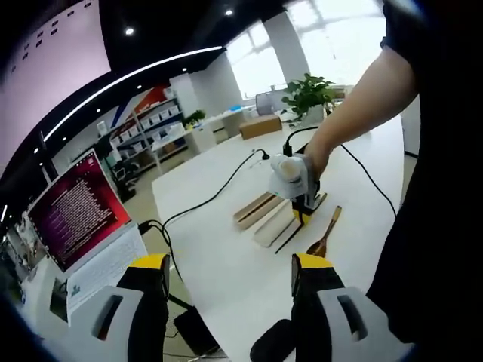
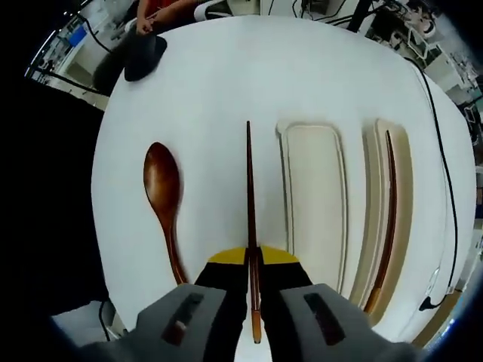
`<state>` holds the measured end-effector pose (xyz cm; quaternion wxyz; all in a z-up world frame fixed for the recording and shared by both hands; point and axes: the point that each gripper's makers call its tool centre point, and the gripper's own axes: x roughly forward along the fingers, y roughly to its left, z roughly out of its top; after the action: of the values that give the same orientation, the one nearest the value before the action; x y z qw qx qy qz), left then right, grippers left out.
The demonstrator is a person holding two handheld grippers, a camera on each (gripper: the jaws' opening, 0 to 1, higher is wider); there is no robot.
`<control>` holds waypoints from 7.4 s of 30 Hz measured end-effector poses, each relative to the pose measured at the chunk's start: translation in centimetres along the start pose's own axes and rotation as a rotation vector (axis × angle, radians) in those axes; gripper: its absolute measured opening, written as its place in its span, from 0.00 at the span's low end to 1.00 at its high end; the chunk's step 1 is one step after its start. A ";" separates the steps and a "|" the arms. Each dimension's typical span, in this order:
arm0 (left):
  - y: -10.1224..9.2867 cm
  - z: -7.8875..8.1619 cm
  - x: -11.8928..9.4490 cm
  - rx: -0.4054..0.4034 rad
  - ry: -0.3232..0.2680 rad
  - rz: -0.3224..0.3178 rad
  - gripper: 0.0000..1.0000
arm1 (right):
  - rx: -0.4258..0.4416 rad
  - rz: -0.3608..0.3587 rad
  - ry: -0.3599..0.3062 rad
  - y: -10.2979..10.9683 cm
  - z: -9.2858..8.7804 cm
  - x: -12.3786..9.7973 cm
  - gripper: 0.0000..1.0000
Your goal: Arrange the utensils inside the cutlery case until each visible utensil rests in its matching compartment.
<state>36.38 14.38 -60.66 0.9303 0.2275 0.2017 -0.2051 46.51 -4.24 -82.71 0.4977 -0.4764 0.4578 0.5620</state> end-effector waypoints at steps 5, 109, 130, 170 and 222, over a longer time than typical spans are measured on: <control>0.5 0.5 -0.2 0.015 -0.010 0.009 0.67 | 0.054 -0.018 -0.038 0.1 0.1 -0.1 0.00; -1.5 -1.2 0.8 -0.043 0.029 -0.032 0.67 | -0.010 -0.130 -0.055 -10.0 -0.2 -7.8 0.00; -0.7 -3.9 -0.5 -0.073 0.121 0.024 0.67 | -0.004 -0.111 -0.030 -12.8 0.5 -5.0 0.00; -1.2 -4.3 1.2 -0.099 0.141 -0.002 0.67 | -0.027 -0.134 0.065 -14.2 0.3 -1.2 0.00; -1.5 -0.2 1.9 0.038 0.034 -0.069 0.68 | 0.272 -0.385 -0.293 -8.0 -6.3 -13.7 0.56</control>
<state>37.16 12.70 -62.26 0.9146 0.2412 0.2214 -0.2372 55.63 -11.46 -70.23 0.7156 -0.3970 0.3531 0.4534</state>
